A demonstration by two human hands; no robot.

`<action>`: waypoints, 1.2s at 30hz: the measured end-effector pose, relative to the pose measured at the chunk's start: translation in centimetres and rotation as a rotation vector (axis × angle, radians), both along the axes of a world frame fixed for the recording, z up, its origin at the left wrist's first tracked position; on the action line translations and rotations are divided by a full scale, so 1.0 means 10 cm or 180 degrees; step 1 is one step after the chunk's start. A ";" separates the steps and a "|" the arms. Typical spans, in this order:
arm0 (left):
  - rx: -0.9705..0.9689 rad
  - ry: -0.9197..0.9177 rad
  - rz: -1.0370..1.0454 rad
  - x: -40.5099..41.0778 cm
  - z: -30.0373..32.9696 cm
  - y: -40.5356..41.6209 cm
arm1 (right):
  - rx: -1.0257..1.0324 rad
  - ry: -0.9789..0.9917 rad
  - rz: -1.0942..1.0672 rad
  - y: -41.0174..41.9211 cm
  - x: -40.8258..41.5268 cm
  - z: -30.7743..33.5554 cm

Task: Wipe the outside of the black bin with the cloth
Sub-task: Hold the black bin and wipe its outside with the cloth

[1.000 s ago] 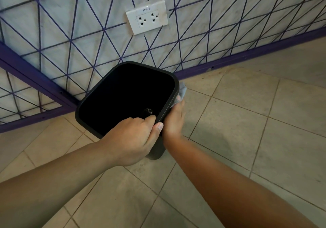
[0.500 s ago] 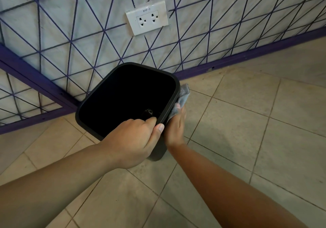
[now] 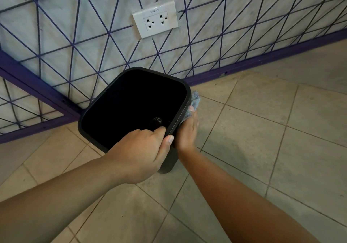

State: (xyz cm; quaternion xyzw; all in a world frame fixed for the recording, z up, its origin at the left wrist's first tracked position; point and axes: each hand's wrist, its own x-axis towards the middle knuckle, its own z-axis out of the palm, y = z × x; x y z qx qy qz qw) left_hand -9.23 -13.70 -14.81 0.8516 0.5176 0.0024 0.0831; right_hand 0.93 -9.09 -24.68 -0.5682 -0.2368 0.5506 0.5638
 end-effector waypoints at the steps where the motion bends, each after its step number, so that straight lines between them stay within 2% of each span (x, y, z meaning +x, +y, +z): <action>1: -0.0019 -0.0006 0.0022 -0.01 0.00 0.00 | -0.0201 0.0118 0.0016 0.06 0.04 -0.03; 3: -0.0123 -0.0051 -0.0003 -0.01 0.00 0.00 | -0.0437 0.0167 0.0087 0.11 0.05 -0.07; 7: -0.0181 -0.0106 -0.0052 -0.01 0.00 0.02 | -0.0237 -0.0097 0.0039 -0.04 -0.07 0.00; 9: -0.0179 -0.0098 -0.0045 -0.01 0.01 0.02 | -0.0423 -0.0061 0.0127 0.06 0.00 -0.14; 13: -0.0170 -0.0029 -0.0053 -0.03 0.00 0.02 | -0.1304 0.0677 0.0248 0.23 0.17 -0.34; 20: -0.0208 -0.0092 -0.0066 -0.02 0.01 0.03 | -0.1411 0.0914 -0.0041 0.11 0.01 -0.31; 23: -0.0305 -0.0124 -0.0034 -0.02 0.02 0.02 | -0.1613 0.1194 -0.0146 0.19 0.11 -0.32; 28: -0.0262 -0.0163 -0.0085 -0.03 0.01 0.03 | -0.1378 0.1058 0.0013 -0.03 -0.01 -0.32; 32: -0.0240 -0.0185 -0.0077 -0.04 0.01 0.03 | -0.1383 0.0904 -0.0119 0.10 0.03 -0.33; 36: -0.0187 -0.0190 -0.0076 -0.04 0.01 0.01 | -0.0979 0.0761 0.0040 -0.14 -0.10 -0.24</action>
